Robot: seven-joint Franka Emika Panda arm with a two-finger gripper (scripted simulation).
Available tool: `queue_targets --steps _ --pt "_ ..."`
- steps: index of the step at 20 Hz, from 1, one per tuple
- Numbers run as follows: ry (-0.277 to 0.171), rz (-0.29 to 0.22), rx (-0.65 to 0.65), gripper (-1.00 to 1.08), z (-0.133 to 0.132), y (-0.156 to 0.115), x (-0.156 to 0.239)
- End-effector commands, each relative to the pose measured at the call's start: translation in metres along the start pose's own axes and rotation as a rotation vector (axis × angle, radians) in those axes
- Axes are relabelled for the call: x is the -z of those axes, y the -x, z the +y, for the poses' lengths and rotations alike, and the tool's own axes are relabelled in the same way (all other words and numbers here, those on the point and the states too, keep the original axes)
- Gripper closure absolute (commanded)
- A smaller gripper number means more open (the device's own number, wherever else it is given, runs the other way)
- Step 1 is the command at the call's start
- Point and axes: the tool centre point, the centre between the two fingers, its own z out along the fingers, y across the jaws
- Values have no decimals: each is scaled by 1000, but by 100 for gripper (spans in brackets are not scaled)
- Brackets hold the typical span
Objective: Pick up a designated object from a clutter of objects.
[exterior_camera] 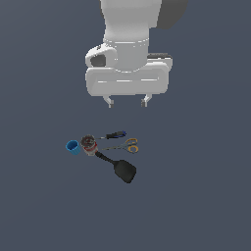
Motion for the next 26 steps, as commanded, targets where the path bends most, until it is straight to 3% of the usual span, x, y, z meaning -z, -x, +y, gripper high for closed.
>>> queue_targets --steps 1,11,26 --pt "1 -2 20 -92 1 0 -5" --pt "8 -16 176 -92 8 2 -39" --pt "11 -50 550 -92 21 15 -119"
